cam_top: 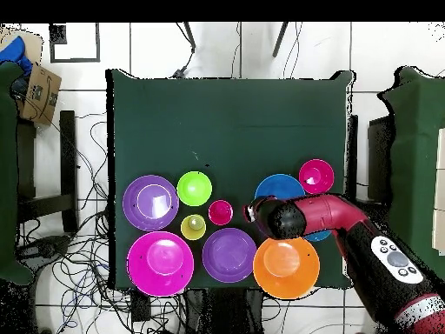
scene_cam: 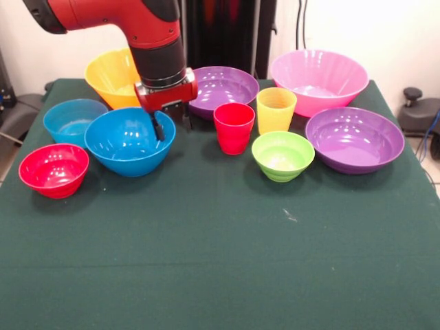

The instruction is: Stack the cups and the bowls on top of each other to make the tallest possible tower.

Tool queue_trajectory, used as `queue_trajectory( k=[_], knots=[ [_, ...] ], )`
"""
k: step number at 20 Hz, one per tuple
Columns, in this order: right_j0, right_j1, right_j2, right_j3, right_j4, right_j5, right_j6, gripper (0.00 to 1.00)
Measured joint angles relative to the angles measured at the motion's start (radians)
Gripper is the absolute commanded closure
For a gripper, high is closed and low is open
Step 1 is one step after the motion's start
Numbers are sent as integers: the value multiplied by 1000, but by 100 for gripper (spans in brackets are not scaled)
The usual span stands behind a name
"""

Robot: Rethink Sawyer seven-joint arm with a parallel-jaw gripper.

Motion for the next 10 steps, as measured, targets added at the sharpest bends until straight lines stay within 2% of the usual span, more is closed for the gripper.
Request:
queue_trajectory(
  k=[5,10],
  knots=[
    [5,0,0,-32,48,18,0,0],
    [29,1,0,-90,108,83,0,0]
  ],
)
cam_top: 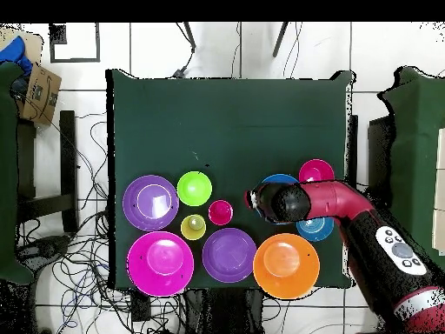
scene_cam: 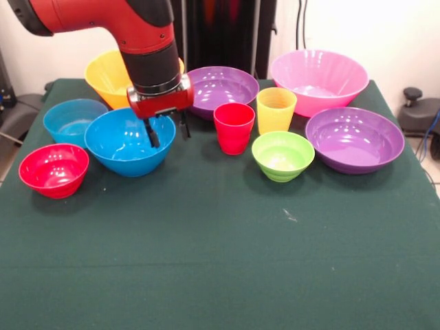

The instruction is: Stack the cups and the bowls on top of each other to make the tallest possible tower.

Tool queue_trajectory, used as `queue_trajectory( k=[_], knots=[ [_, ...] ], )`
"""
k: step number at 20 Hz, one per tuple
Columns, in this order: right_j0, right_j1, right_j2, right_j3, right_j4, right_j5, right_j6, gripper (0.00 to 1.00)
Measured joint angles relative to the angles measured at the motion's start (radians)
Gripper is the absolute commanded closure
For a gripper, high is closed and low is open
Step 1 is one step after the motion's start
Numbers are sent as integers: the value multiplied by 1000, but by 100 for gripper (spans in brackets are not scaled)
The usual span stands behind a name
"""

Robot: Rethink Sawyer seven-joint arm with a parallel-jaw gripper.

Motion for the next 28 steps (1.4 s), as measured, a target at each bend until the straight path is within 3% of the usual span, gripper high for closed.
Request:
queue_trajectory(
  k=[6,17,28],
  knots=[
    [49,0,-6,-69,44,70,0,0],
    [145,10,-82,-196,52,72,10,0],
    [152,41,-157,-258,111,72,44,0]
  ],
)
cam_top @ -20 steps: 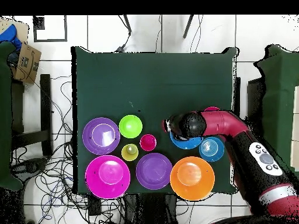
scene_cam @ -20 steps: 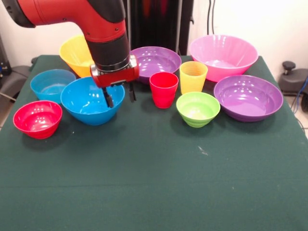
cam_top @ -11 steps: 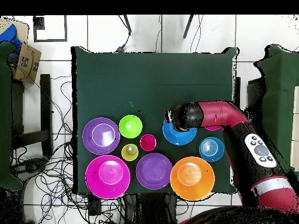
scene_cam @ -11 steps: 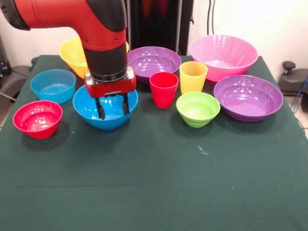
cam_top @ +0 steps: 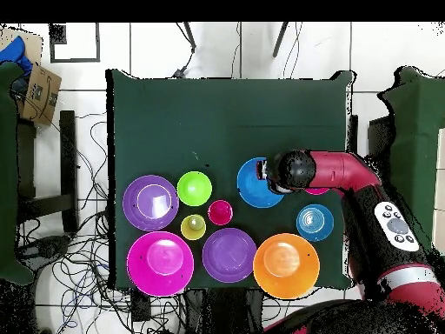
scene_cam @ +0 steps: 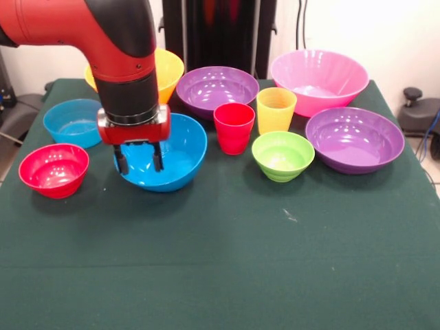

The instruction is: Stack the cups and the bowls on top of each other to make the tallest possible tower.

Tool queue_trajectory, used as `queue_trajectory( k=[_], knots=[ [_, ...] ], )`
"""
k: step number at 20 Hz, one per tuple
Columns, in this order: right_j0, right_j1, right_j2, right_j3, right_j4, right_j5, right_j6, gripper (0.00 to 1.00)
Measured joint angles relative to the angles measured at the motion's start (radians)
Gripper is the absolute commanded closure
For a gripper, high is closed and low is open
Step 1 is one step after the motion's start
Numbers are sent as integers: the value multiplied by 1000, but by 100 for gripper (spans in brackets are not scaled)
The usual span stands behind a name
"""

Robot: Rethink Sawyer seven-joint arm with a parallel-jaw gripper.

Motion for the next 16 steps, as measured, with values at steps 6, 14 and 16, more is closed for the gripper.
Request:
queue_trajectory(
  k=[6,14,16],
  knots=[
    [19,6,-39,-21,22,3,0,0],
    [61,6,-80,-50,69,63,0,0],
    [70,6,-87,-54,76,79,0,0]
  ],
)
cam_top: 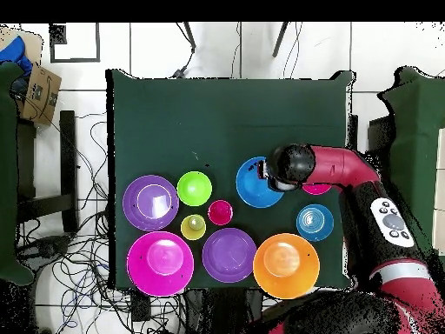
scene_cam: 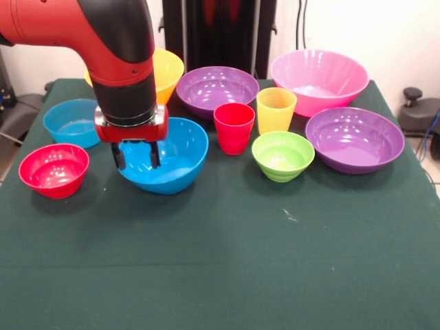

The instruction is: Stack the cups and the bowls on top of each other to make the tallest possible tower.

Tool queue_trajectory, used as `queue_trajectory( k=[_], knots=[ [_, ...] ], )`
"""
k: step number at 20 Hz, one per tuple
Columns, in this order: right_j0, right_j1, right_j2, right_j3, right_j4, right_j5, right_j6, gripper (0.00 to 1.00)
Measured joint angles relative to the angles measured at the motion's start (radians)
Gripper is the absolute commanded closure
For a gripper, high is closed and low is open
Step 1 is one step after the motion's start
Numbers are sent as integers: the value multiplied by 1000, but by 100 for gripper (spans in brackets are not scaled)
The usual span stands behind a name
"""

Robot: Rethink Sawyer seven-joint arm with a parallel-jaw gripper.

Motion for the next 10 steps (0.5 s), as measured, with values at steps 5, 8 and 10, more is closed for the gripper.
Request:
queue_trajectory(
  k=[5,8,10],
  knots=[
    [37,-3,-25,-19,31,62,0,0],
    [49,-5,-33,-22,43,80,0,0],
    [59,-7,-39,-22,63,95,0,0]
  ],
)
